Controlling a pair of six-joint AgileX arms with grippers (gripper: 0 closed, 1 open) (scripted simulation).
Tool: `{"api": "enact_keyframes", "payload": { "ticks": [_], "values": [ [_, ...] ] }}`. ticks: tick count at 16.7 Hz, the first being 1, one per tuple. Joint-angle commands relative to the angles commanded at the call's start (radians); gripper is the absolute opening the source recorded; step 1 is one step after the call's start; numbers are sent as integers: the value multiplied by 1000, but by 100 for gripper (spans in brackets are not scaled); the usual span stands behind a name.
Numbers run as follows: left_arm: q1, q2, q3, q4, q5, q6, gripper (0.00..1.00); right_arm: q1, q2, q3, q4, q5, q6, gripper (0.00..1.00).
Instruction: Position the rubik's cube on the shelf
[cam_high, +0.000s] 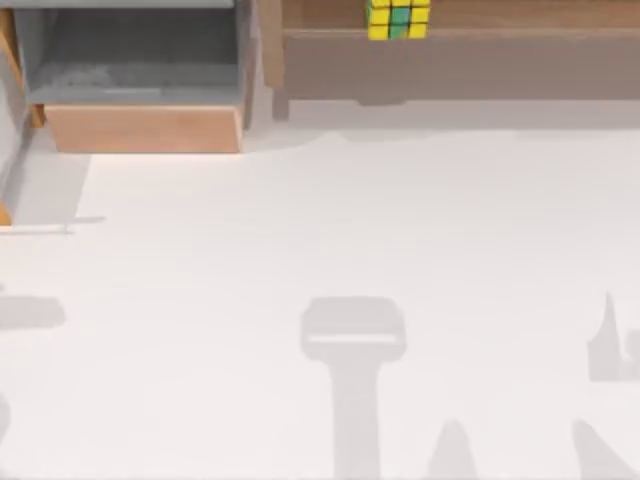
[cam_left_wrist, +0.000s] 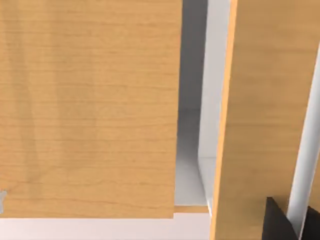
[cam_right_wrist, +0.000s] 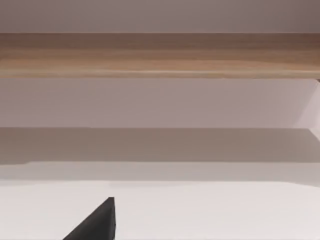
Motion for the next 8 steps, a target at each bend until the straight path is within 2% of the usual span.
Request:
{"api": "enact_keyframes", "payload": {
  "ticks": [3,8],
  "values": [
    [-42,29,70,-43,-41,-3,0,0,0,0,0,0,0,100],
    [-37,31,70,-47,-43,-3,0,0,0,0,0,0,0,100]
  ]
}}
